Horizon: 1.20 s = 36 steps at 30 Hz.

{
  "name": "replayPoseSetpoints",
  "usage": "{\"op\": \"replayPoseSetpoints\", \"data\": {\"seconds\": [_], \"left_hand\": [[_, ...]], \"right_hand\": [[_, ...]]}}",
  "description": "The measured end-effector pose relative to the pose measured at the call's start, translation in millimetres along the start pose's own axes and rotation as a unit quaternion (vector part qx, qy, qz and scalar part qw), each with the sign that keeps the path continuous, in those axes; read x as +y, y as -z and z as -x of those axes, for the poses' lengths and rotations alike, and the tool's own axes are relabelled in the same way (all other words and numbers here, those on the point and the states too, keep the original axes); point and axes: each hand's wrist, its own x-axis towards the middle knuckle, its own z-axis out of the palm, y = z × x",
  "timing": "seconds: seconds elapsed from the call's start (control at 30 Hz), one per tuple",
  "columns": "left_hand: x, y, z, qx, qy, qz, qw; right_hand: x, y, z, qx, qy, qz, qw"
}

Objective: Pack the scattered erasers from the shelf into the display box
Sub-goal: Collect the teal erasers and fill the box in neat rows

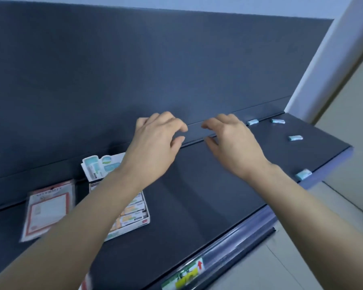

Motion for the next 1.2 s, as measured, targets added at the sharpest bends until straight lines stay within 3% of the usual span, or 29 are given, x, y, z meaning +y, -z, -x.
{"op": "replayPoseSetpoints", "data": {"seconds": [0.53, 0.97, 1.2], "left_hand": [[232, -154, -97, -0.035, -0.068, 0.032, 0.997], [257, -241, -169, -0.065, -0.036, 0.035, 0.997], [222, -289, -215, -0.065, 0.013, 0.038, 0.997]], "right_hand": [[297, 97, 91, 0.036, -0.154, 0.062, 0.985], [402, 65, 66, -0.041, -0.144, 0.067, 0.986], [449, 3, 6, -0.145, -0.088, 0.084, 0.982]]}}
